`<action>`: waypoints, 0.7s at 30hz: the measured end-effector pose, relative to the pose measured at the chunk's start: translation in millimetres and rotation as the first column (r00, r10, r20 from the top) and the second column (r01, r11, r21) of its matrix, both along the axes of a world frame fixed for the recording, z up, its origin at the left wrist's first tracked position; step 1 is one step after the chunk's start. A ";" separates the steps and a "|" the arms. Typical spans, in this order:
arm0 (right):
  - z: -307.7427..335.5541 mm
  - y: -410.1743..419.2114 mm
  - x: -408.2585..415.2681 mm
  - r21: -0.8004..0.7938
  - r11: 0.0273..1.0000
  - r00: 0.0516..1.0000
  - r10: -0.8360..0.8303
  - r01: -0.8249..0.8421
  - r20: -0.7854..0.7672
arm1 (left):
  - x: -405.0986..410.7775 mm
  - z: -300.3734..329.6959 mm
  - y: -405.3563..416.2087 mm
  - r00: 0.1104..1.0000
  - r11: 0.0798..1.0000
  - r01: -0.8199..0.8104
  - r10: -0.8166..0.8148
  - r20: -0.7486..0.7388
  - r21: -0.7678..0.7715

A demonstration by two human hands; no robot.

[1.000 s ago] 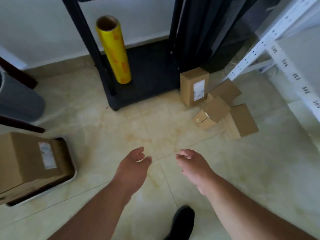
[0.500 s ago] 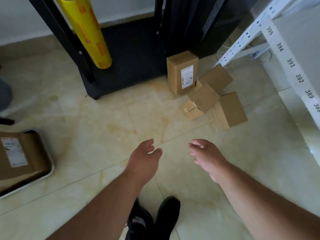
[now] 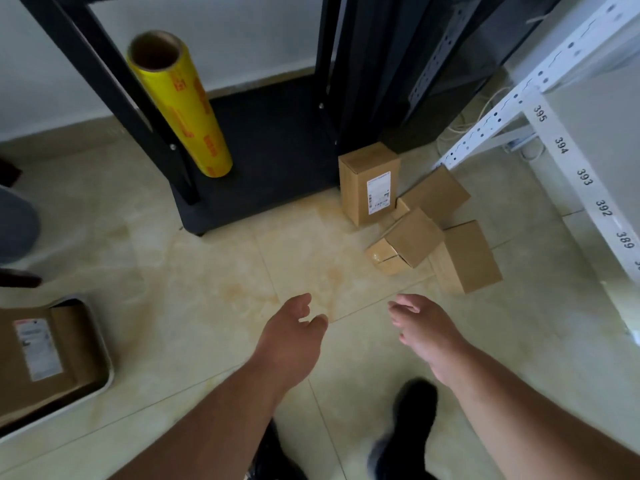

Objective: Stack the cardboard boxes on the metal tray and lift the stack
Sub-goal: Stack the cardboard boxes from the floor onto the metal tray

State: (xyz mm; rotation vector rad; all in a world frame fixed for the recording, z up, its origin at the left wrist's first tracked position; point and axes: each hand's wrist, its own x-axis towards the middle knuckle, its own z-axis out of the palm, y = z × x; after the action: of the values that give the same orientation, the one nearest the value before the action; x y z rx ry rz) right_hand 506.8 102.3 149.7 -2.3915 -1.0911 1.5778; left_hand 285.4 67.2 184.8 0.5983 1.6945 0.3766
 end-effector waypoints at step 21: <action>-110.4 194.1 164.0 -0.004 0.989 0.972 0.144 -0.146 0.186 | 197.4 -132.5 138.1 0.994 0.979 -0.113 0.110 -0.029 -0.169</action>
State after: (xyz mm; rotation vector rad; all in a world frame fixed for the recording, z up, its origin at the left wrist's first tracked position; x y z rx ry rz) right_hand 670.8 296.3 39.3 -2.5475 -1.3316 1.4053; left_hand 482.8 205.4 52.3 0.3838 1.7634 0.3023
